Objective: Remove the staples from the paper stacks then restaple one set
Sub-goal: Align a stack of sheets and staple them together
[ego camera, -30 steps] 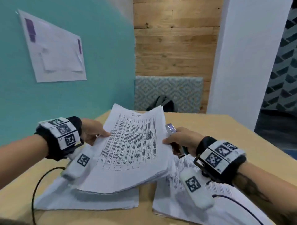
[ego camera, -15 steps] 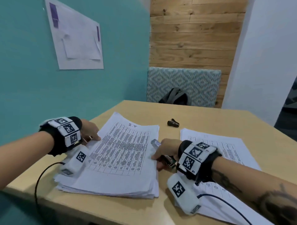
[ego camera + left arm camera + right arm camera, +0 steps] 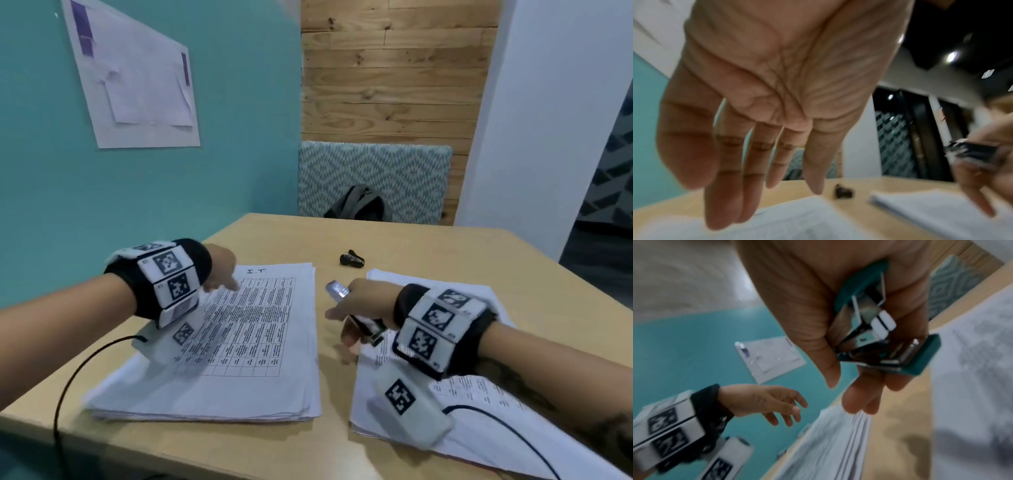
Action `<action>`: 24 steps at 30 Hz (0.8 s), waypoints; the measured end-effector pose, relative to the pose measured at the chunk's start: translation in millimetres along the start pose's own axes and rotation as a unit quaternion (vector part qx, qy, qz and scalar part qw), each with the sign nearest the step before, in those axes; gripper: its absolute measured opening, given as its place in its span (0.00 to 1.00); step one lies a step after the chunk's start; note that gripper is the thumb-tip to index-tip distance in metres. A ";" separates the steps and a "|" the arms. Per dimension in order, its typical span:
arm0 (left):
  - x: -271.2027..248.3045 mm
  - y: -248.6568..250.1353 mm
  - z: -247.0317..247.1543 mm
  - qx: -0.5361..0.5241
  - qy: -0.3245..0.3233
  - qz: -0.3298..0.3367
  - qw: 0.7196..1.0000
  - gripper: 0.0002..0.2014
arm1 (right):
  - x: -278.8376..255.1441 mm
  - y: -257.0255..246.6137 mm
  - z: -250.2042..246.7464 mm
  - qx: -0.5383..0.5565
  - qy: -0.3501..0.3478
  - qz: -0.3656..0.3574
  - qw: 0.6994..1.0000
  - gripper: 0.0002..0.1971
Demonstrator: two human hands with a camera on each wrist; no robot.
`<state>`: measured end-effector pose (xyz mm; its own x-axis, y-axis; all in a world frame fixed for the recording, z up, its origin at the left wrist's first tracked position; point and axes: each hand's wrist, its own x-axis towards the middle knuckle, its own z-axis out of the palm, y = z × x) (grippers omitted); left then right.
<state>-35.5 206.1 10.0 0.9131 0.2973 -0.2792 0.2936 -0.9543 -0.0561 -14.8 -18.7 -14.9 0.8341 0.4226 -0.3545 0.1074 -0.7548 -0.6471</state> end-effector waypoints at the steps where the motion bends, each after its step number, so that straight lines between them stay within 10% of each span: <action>1: 0.6 15.1 -6.0 -0.050 -0.004 0.038 0.998 0.19 | -7.5 7.5 -14.1 0.010 0.016 -0.001 1.000 0.10; 6: -5.6 106.6 -7.3 -0.253 -0.130 0.156 0.946 0.04 | -42.7 68.8 -88.0 -0.086 0.152 0.064 0.983 0.11; 10: 13.5 155.6 18.1 -0.301 -0.183 0.119 0.928 0.07 | -49.3 122.2 -109.1 -0.250 0.151 0.195 0.937 0.18; 24: 19.1 200.1 17.8 -0.127 -0.091 0.106 0.982 0.27 | -34.5 154.6 -108.6 -0.290 0.131 0.203 0.926 0.20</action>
<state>35.6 20.2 -23.6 0.9024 0.0594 -0.4268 0.1837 -0.9489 0.2564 31.7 -204.4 -29.4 0.9641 -0.0348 -0.2633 -0.0353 -0.9994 0.0026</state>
